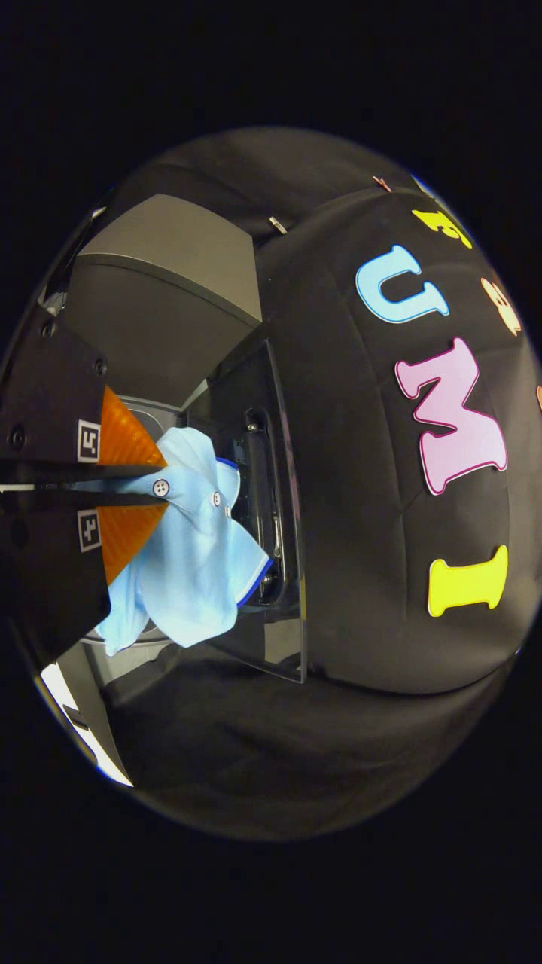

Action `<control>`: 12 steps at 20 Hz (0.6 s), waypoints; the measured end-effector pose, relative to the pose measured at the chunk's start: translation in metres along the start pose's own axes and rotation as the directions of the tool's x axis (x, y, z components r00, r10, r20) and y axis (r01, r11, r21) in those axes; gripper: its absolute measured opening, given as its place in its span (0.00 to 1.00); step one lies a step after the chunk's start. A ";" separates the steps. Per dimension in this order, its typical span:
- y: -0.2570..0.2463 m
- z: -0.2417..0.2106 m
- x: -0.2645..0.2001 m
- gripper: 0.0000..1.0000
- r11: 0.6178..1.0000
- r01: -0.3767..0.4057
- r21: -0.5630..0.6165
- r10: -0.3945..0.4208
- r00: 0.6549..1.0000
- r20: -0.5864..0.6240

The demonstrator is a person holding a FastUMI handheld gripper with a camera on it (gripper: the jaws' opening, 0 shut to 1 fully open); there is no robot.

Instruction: Put the clothes into the washing machine and then close the washing machine lid.

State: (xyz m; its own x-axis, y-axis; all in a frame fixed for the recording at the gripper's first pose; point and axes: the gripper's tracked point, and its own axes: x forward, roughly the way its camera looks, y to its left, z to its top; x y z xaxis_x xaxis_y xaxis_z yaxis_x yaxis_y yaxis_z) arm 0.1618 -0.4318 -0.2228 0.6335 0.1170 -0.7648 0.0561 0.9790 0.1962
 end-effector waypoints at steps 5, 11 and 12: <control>-0.009 -0.037 0.028 0.08 1.000 0.020 -0.014 -0.021 0.997 -0.078; -0.027 -0.116 0.090 0.08 0.992 0.109 -0.067 -0.120 0.976 -0.184; -0.031 -0.129 0.098 0.08 0.989 0.135 -0.068 -0.146 0.967 -0.210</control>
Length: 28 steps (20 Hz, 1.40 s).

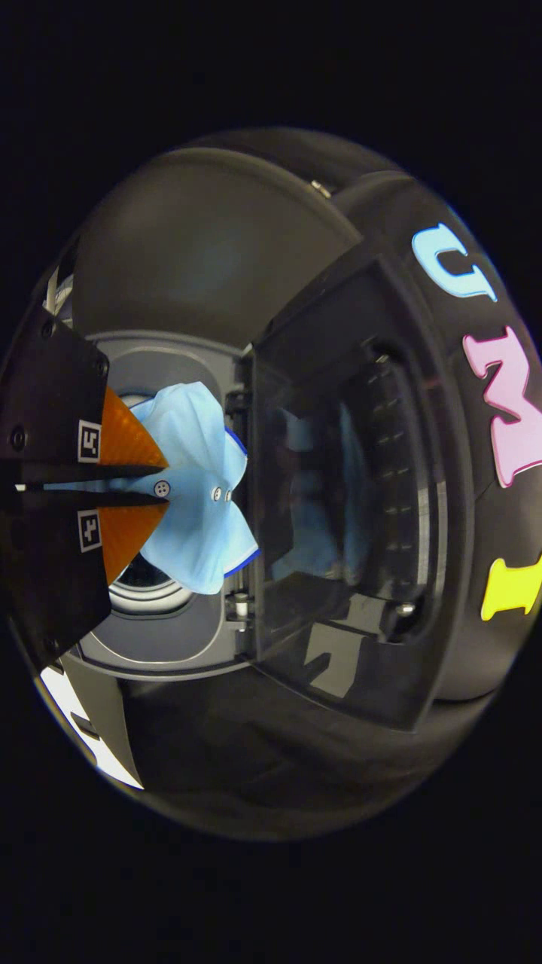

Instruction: Put the clothes into the washing machine and then close the washing machine lid.

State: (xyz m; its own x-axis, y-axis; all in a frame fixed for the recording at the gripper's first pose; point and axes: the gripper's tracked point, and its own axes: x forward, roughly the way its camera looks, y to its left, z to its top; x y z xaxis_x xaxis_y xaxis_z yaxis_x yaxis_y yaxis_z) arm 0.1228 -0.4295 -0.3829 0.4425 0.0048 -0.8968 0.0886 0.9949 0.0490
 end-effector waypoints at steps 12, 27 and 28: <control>-0.005 -0.043 0.043 0.08 0.999 0.048 -0.016 -0.049 0.996 -0.070; 0.001 -0.068 0.055 0.34 0.996 -0.068 -0.064 0.060 0.991 -0.119; 0.000 -0.061 0.055 0.46 0.996 -0.055 -0.071 0.048 0.994 -0.098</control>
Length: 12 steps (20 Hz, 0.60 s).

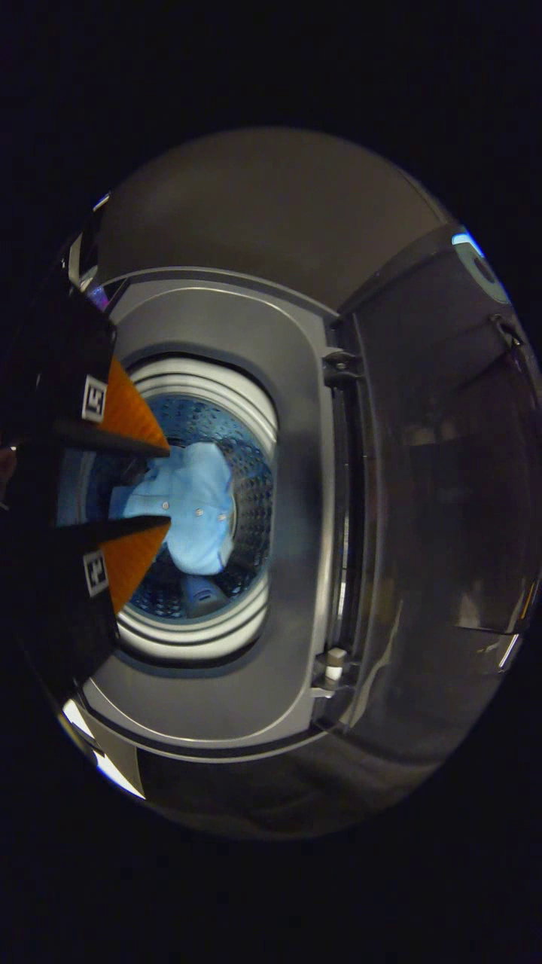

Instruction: Put the clothes into the washing machine and then close the washing machine lid.

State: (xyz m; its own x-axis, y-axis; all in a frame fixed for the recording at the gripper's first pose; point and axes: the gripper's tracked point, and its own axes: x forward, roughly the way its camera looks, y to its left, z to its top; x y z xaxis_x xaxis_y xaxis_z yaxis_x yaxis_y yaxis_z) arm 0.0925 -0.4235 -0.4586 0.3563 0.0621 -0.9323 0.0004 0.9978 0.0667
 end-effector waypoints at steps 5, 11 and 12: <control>-0.003 0.018 -0.006 0.95 0.999 0.053 -0.005 -0.053 0.997 0.056; -0.007 0.050 -0.028 0.94 0.997 0.071 -0.006 -0.069 0.984 0.163; -0.006 0.061 -0.039 0.98 0.998 0.070 -0.002 -0.068 0.977 0.201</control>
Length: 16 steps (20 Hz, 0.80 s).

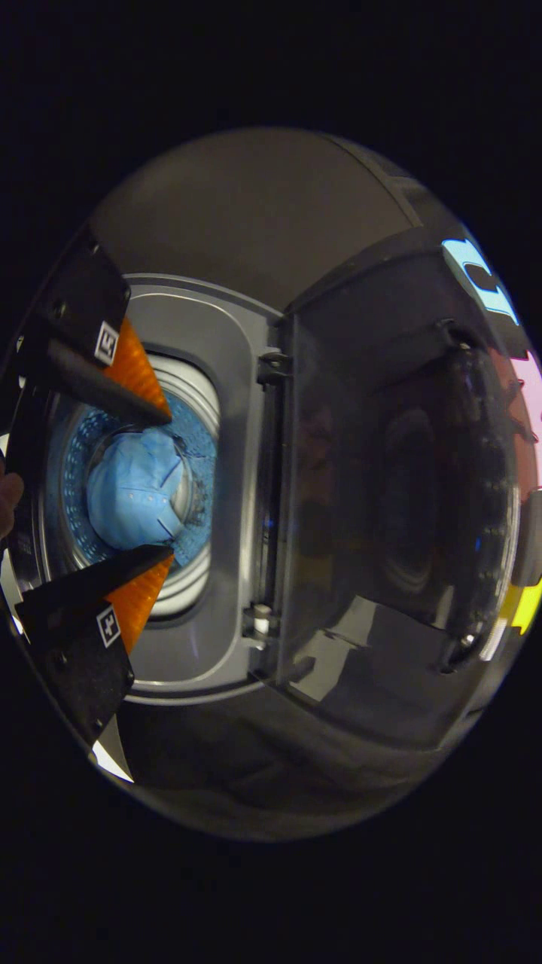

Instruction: Put the clothes into the washing machine and then close the washing machine lid.

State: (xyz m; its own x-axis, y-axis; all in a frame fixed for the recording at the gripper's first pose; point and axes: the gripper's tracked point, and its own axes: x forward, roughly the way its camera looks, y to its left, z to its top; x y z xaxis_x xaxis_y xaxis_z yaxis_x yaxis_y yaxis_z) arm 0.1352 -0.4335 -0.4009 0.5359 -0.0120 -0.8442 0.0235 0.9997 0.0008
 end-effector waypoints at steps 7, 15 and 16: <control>0.000 0.083 -0.038 1.00 1.000 0.016 -0.001 -0.015 0.970 0.243; 0.028 0.185 -0.117 1.00 0.998 -0.064 -0.008 0.058 0.838 0.542; 0.029 0.198 -0.126 1.00 0.998 -0.059 -0.020 0.059 0.813 0.579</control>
State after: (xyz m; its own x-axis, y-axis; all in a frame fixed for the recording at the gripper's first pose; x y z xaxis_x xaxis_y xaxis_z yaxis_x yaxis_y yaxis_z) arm 0.2353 -0.4070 -0.1885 0.9257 0.0377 -0.3765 -0.0245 0.9989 0.0399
